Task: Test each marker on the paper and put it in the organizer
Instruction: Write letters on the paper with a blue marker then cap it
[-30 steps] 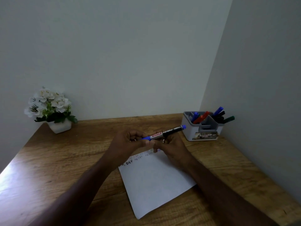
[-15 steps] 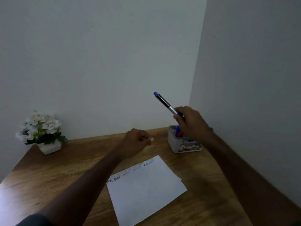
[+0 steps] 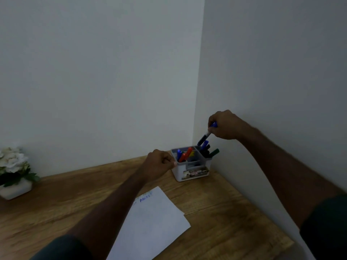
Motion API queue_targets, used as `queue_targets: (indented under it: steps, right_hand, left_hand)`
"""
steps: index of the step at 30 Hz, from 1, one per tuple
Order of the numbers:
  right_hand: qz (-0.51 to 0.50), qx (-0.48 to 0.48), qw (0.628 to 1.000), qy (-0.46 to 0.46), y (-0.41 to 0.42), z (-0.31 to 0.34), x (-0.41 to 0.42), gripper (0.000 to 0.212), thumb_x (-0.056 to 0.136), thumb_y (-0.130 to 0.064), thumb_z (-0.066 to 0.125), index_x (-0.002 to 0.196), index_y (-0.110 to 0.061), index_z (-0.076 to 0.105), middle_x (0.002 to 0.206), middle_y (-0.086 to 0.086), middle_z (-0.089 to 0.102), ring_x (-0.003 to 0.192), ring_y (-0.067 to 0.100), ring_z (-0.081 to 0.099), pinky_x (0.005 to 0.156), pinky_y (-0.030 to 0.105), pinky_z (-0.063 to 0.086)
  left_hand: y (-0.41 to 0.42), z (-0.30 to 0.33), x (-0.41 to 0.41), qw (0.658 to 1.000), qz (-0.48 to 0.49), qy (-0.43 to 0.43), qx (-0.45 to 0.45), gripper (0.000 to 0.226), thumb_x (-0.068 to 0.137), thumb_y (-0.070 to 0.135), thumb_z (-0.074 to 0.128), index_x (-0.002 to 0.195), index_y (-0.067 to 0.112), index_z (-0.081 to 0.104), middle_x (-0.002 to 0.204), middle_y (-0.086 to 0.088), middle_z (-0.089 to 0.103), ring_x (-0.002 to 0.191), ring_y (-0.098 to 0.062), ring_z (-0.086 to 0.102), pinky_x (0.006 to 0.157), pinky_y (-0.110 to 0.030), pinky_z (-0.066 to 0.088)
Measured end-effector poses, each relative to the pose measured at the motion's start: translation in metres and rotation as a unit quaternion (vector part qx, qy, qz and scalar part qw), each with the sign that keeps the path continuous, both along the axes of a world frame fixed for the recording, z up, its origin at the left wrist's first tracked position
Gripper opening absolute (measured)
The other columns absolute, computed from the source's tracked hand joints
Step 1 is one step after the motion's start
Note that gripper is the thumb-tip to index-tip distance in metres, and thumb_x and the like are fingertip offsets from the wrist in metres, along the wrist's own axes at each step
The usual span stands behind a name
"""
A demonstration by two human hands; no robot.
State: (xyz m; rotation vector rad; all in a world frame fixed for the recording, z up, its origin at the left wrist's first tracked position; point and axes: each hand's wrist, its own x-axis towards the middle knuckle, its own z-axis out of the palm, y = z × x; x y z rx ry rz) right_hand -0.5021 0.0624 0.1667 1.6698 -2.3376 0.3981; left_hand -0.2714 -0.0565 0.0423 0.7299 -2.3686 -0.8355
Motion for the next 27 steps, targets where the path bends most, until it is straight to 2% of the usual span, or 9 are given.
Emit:
queue_targets:
  steps: [5,9,12,16,19,21,24,25,27]
  right_hand:
    - [0.011,0.057,0.998,-0.004,-0.019,-0.022,-0.003,0.022,0.089,-0.028,0.068,0.104,-0.013,0.073,0.11,0.011,0.069,0.096,0.023,0.063,0.084,0.036,0.057]
    - [0.016,0.076,0.996,-0.033,-0.032,-0.042,-0.003,0.024,0.088,-0.03,0.071,0.105,-0.012,0.071,0.111,0.011,0.068,0.098,0.024,0.065,0.085,0.037,0.058]
    - [0.028,0.066,0.995,-0.064,-0.032,-0.049,-0.006,0.034,0.088,-0.039,0.07,0.111,-0.014,0.069,0.109,0.002,0.062,0.1,0.021,0.061,0.086,0.035,0.055]
    - [0.034,-0.049,0.987,-0.148,-0.013,-0.048,-0.018,0.031,0.09,-0.043,0.068,0.104,-0.016,0.072,0.082,-0.005,0.06,0.073,0.008,0.056,0.066,0.026,0.044]
    - [0.0,-0.156,0.968,-0.195,0.004,-0.055,-0.022,0.018,0.093,-0.027,0.063,0.097,-0.013,0.074,0.087,0.004,0.069,0.073,0.012,0.059,0.063,0.023,0.042]
    - [-0.029,-0.168,0.96,-0.223,0.007,-0.067,-0.019,0.019,0.095,-0.023,0.057,0.098,-0.012,0.072,0.092,0.008,0.07,0.076,0.017,0.062,0.062,0.024,0.048]
    - [-0.074,-0.129,0.948,-0.28,0.008,-0.086,-0.01,0.036,0.101,-0.034,0.043,0.101,-0.007,0.067,0.096,0.016,0.069,0.087,0.032,0.066,0.077,0.045,0.058]
    - [-0.086,-0.121,0.935,-0.323,0.01,-0.091,-0.008,0.041,0.102,-0.038,0.039,0.103,-0.007,0.065,0.098,0.016,0.068,0.09,0.033,0.066,0.078,0.046,0.058]
    - [-0.095,-0.116,0.876,-0.459,0.011,-0.1,-0.002,0.047,0.104,-0.045,0.032,0.111,-0.009,0.062,0.104,0.014,0.067,0.094,0.033,0.066,0.079,0.043,0.058]
  left_hand:
    - [-0.002,-0.006,-0.003,1.0,0.02,0.011,0.014,0.012,0.088,0.022,0.07,0.094,0.014,0.077,0.088,0.006,0.072,0.08,-0.003,0.065,0.062,-0.014,0.046]
    - [0.001,-0.01,-0.001,0.999,0.023,0.018,0.041,0.008,0.088,0.018,0.069,0.09,0.014,0.076,0.082,0.004,0.072,0.076,-0.007,0.065,0.063,-0.018,0.048]
    - [0.004,-0.012,-0.002,0.999,0.021,0.008,0.043,0.009,0.089,0.017,0.067,0.091,0.014,0.075,0.083,0.004,0.072,0.076,-0.006,0.065,0.064,-0.019,0.049]
    - [0.007,-0.014,-0.006,0.996,0.039,0.013,0.084,0.009,0.087,0.012,0.066,0.091,0.014,0.074,0.084,0.0,0.071,0.08,-0.014,0.067,0.067,-0.028,0.054]
    - [0.012,-0.017,-0.01,0.99,0.066,0.022,0.126,0.011,0.089,0.01,0.062,0.091,0.012,0.072,0.088,-0.004,0.072,0.083,-0.017,0.069,0.061,-0.026,0.052]
    - [0.016,-0.019,-0.013,0.986,0.07,0.031,0.148,0.011,0.09,0.009,0.06,0.091,0.009,0.072,0.086,-0.006,0.071,0.079,-0.016,0.068,0.058,-0.023,0.051]
    - [0.023,-0.022,-0.016,0.978,0.084,0.044,0.185,0.014,0.092,0.008,0.059,0.1,0.009,0.07,0.09,-0.007,0.071,0.079,-0.016,0.066,0.056,-0.02,0.051]
    - [0.024,-0.023,-0.017,0.974,0.09,0.05,0.202,0.018,0.092,0.008,0.059,0.107,0.01,0.068,0.094,-0.007,0.071,0.081,-0.016,0.066,0.057,-0.021,0.05]
    - [0.025,-0.023,-0.019,0.964,0.097,0.058,0.241,0.029,0.093,0.007,0.056,0.121,0.012,0.063,0.104,-0.008,0.069,0.086,-0.017,0.065,0.059,-0.022,0.05]
